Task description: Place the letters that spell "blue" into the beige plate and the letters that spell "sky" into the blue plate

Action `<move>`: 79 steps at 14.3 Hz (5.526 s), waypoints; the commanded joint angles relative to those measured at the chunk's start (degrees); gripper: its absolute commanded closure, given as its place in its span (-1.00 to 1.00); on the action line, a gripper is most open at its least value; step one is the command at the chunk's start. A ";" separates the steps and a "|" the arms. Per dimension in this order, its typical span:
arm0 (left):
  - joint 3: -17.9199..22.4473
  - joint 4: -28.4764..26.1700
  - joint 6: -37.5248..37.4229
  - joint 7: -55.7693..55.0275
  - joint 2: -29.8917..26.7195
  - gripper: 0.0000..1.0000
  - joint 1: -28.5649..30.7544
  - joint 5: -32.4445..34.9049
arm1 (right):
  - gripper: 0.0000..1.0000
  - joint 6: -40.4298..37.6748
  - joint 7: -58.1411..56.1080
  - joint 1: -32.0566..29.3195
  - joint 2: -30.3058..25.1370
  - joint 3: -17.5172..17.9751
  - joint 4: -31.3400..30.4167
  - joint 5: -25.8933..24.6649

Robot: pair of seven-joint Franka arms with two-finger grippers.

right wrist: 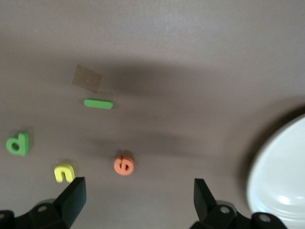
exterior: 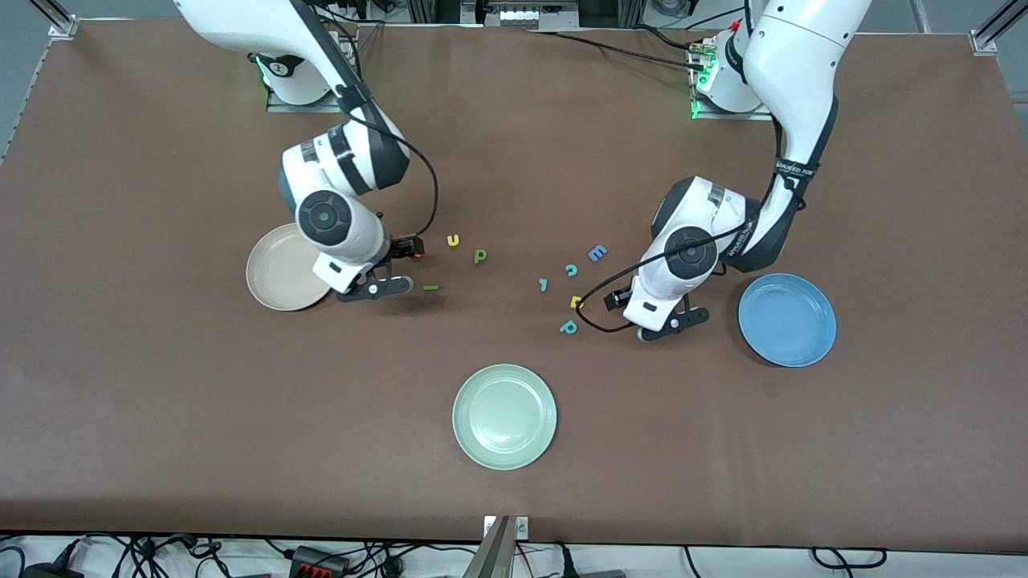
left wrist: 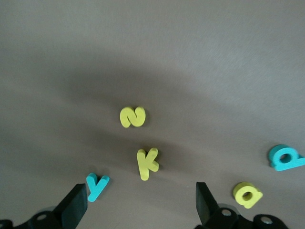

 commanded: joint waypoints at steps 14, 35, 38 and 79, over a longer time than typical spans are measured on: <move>-0.26 -1.59 7.61 -2.33 3.47 0.13 -0.04 -0.36 | -0.33 8.22 14.28 5.30 5.06 -0.50 -4.27 0.50; 0.79 -0.62 -11.02 22.51 -6.46 0.93 11.46 0.08 | 0.67 -8.19 0.15 -11.91 -0.48 -1.11 0.56 0.07; 0.71 -1.06 -11.73 36.55 -5.94 0.93 18.23 0.08 | 0.67 -7.77 -5.39 -16.75 -0.30 -1.20 -2.24 -0.20; -5.71 9.31 -1.71 9.98 10.15 -0.04 10.07 0.52 | -0.03 21.15 -69.66 -2.43 9.81 5.48 2.23 -9.07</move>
